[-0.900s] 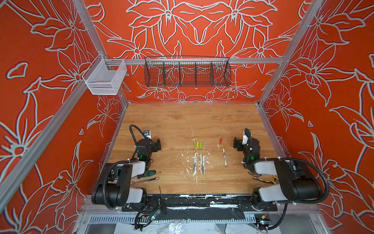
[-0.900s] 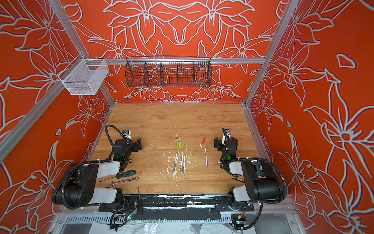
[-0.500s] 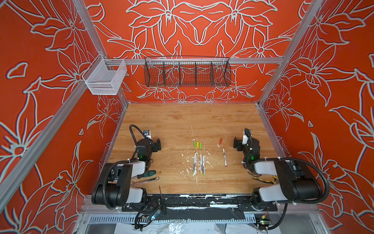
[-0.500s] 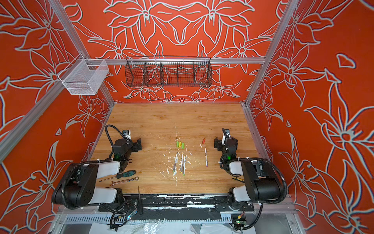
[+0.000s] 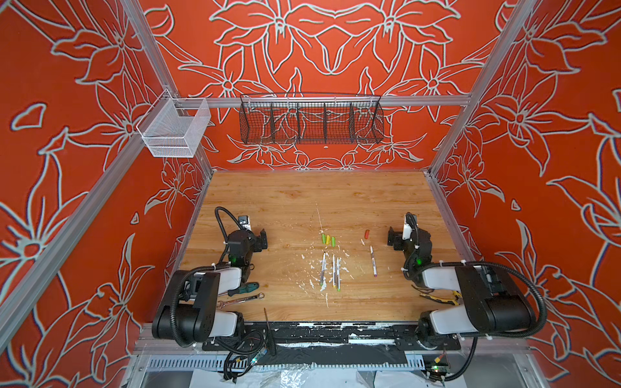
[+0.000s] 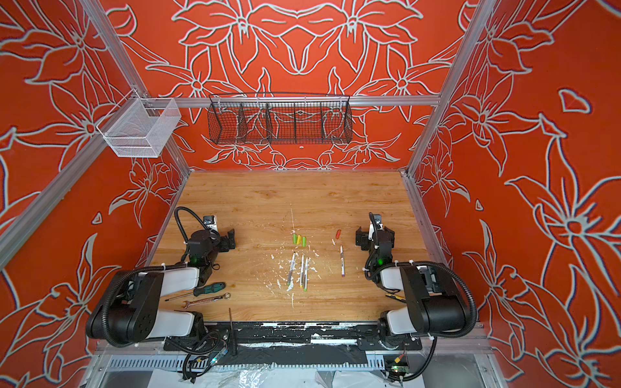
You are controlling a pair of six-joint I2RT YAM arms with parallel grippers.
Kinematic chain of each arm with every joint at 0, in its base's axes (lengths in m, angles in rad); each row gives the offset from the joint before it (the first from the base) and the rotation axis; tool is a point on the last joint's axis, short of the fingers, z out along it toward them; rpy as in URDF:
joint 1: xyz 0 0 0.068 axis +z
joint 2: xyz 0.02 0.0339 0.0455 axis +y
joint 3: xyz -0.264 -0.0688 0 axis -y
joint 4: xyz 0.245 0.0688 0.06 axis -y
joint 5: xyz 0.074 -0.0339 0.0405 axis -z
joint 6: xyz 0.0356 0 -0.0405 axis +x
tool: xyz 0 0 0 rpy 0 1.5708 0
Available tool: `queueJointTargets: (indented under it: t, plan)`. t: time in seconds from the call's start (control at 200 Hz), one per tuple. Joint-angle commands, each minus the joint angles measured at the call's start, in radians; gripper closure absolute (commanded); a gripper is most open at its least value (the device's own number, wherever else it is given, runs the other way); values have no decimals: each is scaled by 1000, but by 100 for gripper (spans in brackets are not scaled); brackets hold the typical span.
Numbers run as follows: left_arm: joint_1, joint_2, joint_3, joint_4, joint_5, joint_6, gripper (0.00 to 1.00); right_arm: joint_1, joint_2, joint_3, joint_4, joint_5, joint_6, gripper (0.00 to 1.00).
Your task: Insert the pens into the pen caps
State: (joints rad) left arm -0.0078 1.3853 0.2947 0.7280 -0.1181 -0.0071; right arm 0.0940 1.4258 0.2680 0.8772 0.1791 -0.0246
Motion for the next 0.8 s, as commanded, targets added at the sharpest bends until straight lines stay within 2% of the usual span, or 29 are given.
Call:
queueJointTargets:
  t: [0.0, 0.295, 0.535, 0.591, 0.796]
  plan:
    - [2, 10, 20, 25, 25, 5, 3, 5, 8, 22, 19, 16, -9, 3]
    - [9, 10, 21, 17, 55, 9, 3, 5, 9, 22, 18, 16, -9, 3]
    - [11, 8, 22, 17, 18, -7, 3, 6, 9, 22, 19, 17, -9, 3]
    - [11, 3, 19, 24, -20, -19, 3, 5, 9, 22, 17, 16, -9, 3]
    - [1, -55, 57, -88, -32, -14, 3, 5, 9, 22, 17, 16, -9, 3]
